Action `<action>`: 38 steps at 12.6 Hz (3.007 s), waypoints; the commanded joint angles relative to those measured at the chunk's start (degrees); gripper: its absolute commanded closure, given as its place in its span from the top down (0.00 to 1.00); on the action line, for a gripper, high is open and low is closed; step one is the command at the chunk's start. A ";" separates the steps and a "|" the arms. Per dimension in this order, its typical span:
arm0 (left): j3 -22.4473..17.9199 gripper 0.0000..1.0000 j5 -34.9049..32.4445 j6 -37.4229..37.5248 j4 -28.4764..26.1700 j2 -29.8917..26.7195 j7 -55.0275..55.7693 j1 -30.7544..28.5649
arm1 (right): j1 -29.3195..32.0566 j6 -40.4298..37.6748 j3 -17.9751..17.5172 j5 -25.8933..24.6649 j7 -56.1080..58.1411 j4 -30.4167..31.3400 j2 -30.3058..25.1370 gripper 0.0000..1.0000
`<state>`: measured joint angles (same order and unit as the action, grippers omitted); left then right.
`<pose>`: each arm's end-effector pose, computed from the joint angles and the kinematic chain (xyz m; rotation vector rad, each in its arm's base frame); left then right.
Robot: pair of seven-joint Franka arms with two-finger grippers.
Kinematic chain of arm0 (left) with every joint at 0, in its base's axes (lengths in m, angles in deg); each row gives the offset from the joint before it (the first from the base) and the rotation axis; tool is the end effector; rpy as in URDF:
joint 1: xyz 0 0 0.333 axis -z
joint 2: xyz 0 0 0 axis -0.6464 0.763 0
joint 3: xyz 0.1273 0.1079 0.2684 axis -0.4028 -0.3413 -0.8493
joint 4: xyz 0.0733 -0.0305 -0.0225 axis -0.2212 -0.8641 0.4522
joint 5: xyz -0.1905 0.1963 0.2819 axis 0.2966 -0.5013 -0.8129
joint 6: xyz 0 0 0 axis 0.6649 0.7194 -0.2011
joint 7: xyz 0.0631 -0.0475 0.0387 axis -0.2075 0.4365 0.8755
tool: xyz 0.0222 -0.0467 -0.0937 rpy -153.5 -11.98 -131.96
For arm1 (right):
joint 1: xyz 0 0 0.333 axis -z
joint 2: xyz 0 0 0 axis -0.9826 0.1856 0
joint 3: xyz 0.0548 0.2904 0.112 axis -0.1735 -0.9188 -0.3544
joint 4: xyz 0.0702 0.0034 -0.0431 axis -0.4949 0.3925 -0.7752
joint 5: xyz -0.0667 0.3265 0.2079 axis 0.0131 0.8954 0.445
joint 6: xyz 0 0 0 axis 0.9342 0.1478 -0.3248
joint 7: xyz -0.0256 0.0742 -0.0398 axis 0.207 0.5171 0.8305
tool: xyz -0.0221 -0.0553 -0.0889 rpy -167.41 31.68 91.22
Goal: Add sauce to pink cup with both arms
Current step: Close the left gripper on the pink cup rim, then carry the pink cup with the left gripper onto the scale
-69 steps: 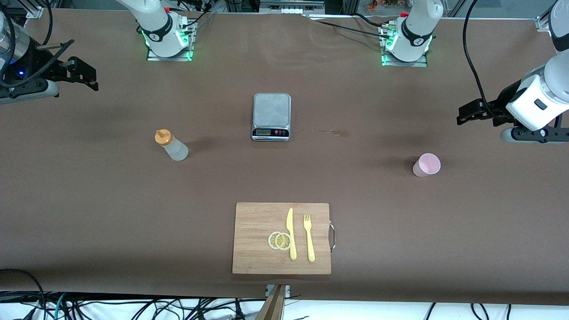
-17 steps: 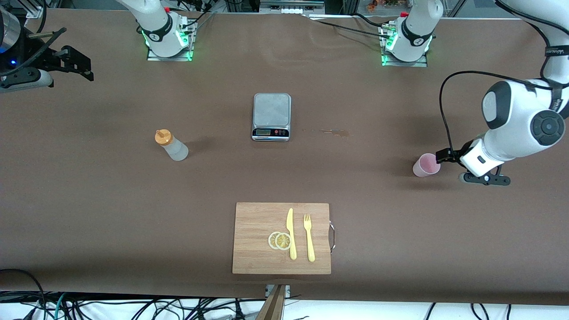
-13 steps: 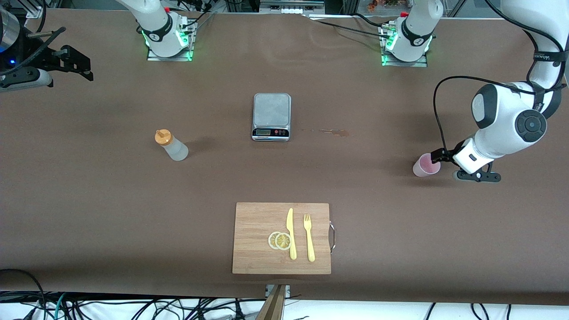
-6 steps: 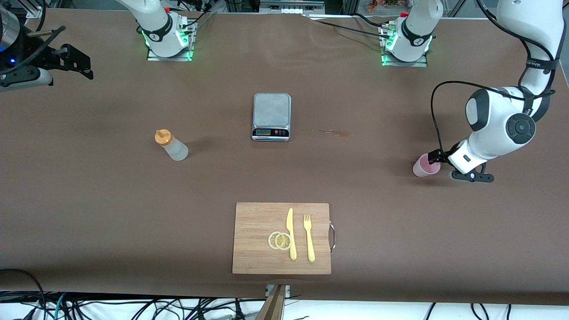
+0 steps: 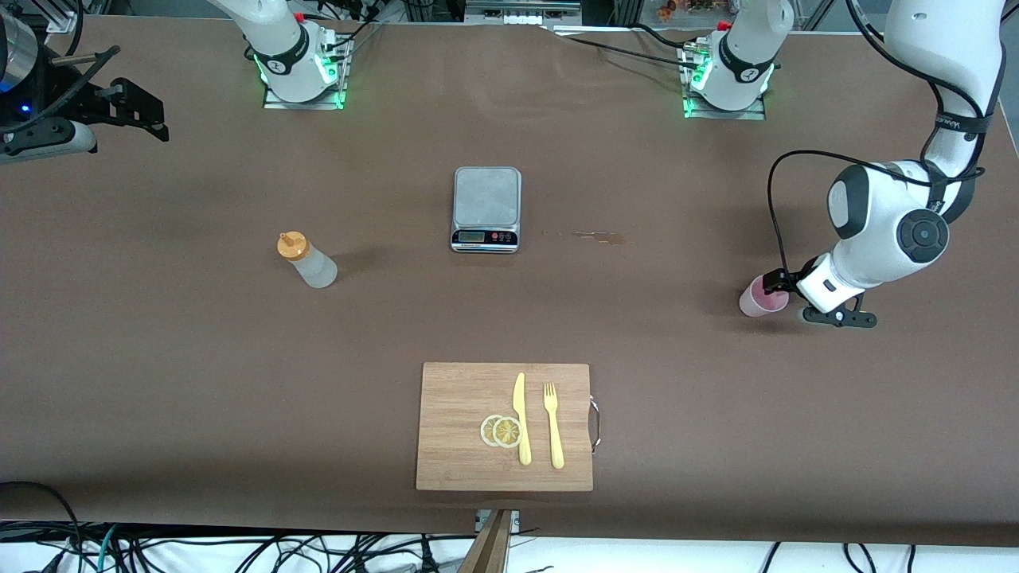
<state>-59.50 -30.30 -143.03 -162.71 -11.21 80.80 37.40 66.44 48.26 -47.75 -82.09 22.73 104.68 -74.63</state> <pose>0.5696 0.0343 0.2367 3.1244 -0.1252 -0.1493 0.5077 0.0355 0.6296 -3.1203 -0.3041 0.1940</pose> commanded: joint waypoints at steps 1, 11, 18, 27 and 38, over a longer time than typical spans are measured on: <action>-0.03 0.67 -0.08 -0.99 -0.24 0.26 -0.71 -0.21 | -0.14 -1.10 -0.17 0.60 -0.71 -0.95 -0.15 1.00; 0.06 0.00 0.01 -0.12 2.12 0.44 -0.01 0.23 | -0.14 -2.16 -0.08 0.52 -0.62 -1.03 -0.33 1.00; 0.59 0.00 17.57 7.61 6.70 -1.23 0.25 12.60 | -0.14 -2.07 -0.08 0.52 -0.53 -1.39 -0.24 1.00; 0.68 0.00 19.08 9.64 11.61 -1.23 29.14 41.07 | -0.14 -2.24 -0.08 0.52 -0.53 -1.65 -0.24 1.00; 0.50 0.00 17.68 7.02 12.85 1.93 43.94 56.04 | -0.14 -1.72 -0.08 0.52 -0.53 -1.65 -0.15 1.00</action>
<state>-57.91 -12.06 -135.15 -151.34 -10.59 123.91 92.65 66.36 47.25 -47.77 -82.08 22.73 103.96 -74.63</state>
